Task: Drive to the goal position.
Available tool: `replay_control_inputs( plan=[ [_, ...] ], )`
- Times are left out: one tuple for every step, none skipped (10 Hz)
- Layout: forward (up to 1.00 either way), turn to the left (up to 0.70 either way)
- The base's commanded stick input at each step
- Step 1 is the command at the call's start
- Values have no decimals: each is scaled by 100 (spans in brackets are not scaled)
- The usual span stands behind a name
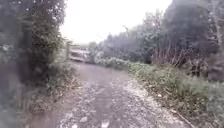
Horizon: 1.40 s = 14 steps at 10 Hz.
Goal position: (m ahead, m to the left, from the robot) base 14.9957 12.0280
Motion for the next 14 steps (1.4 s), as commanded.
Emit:
replay_control_inputs(
  plan=[
    [60, 0],
    [60, 0],
    [60, 0],
    [60, 0],
    [60, 0],
    [60, 0],
    [60, 0],
    [60, 0],
    [60, 0],
    [60, 0],
    [60, 0],
    [60, 0],
    [60, 0],
    [60, 0]
  ],
)
